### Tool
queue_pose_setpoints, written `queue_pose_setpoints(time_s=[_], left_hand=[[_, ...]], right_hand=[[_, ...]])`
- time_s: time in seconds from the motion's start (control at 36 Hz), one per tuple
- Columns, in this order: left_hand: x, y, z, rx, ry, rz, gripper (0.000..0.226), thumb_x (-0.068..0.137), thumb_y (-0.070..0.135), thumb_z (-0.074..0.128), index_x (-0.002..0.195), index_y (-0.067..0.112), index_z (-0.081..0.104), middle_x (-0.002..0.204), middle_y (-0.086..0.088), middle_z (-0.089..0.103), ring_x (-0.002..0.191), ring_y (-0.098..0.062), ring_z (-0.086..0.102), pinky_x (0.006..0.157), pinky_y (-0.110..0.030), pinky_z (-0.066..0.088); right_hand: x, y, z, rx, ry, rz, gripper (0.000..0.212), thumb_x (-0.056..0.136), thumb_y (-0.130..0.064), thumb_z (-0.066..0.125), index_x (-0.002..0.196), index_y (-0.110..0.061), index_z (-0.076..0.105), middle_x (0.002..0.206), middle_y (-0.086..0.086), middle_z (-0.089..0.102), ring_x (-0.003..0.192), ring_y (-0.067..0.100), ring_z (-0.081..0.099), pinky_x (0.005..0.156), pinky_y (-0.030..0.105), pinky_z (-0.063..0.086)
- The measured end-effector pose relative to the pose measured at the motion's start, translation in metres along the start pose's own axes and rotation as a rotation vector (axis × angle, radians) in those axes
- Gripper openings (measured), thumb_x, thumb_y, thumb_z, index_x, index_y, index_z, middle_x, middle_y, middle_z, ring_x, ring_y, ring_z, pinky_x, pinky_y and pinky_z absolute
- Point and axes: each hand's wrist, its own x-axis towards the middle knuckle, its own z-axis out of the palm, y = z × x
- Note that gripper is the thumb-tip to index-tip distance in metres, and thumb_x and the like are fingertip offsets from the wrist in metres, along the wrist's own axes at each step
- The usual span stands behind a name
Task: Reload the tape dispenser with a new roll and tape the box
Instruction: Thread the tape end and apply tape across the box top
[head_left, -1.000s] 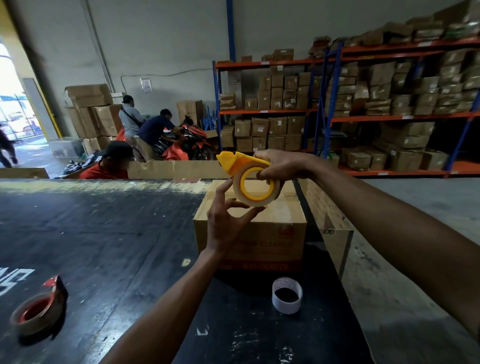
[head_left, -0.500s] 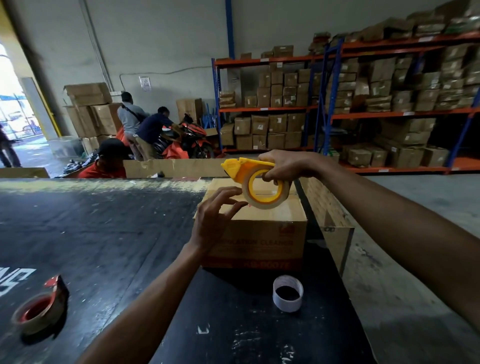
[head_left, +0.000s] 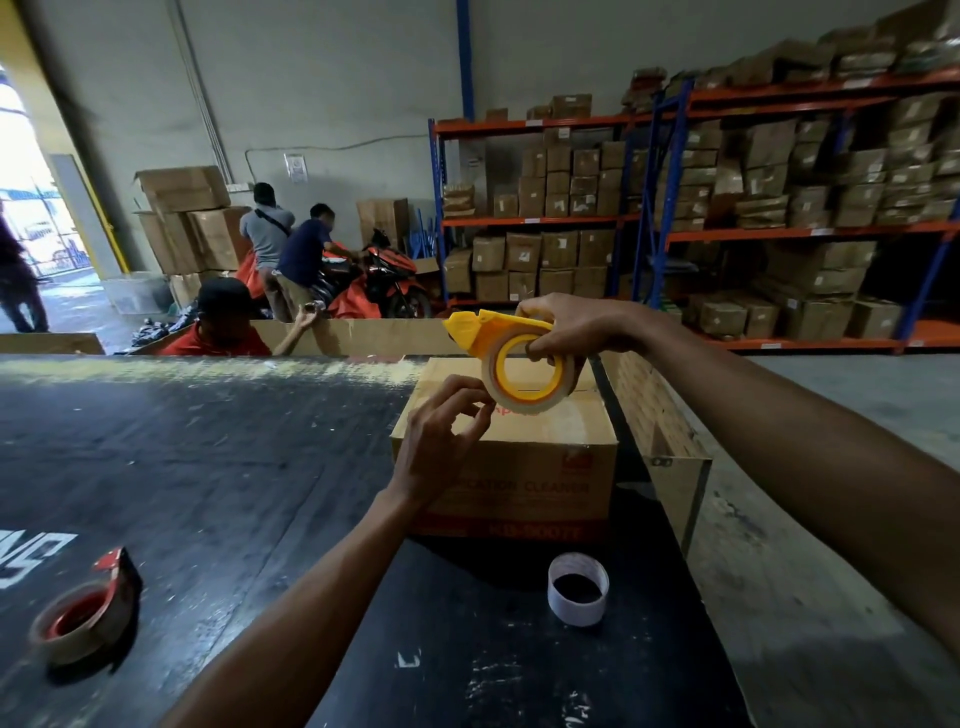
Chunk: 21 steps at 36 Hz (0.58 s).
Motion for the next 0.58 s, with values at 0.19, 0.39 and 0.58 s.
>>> queue_pose_setpoints(time_s=[0.19,0.39,0.58], left_hand=[[0.008,-0.01,-0.01,-0.007,-0.004,-0.012,0.012,0.096,0.014,0.069,0.103,0.004,0.069,0.108,-0.003,0.07,0.078,-0.011,0.071,0.066,-0.029,0.06],[0.009,-0.003,0.0,-0.071,-0.007,-0.08,0.01,0.095,0.011,0.068,0.097,0.003,0.063,0.091,-0.001,0.068,0.066,-0.008,0.069,0.053,-0.035,0.057],[0.012,0.01,0.007,-0.265,0.036,-0.282,0.012,0.098,0.015,0.063,0.1,0.007,0.055,0.079,-0.002,0.065,0.052,-0.015,0.068,0.046,-0.038,0.057]], right_hand=[[-0.005,0.002,-0.004,0.138,-0.076,0.043,0.03,0.093,-0.012,0.071,0.114,-0.027,0.056,0.109,0.011,0.065,0.095,0.028,0.072,0.061,0.041,0.063],[-0.01,-0.001,-0.01,0.067,-0.126,0.086,0.042,0.093,-0.015,0.071,0.131,-0.023,0.055,0.108,0.01,0.062,0.09,0.024,0.068,0.058,0.035,0.061],[-0.012,-0.001,-0.019,0.03,-0.032,0.069,0.027,0.097,-0.016,0.065,0.123,-0.021,0.057,0.099,0.007,0.065,0.077,0.019,0.07,0.055,0.031,0.06]])
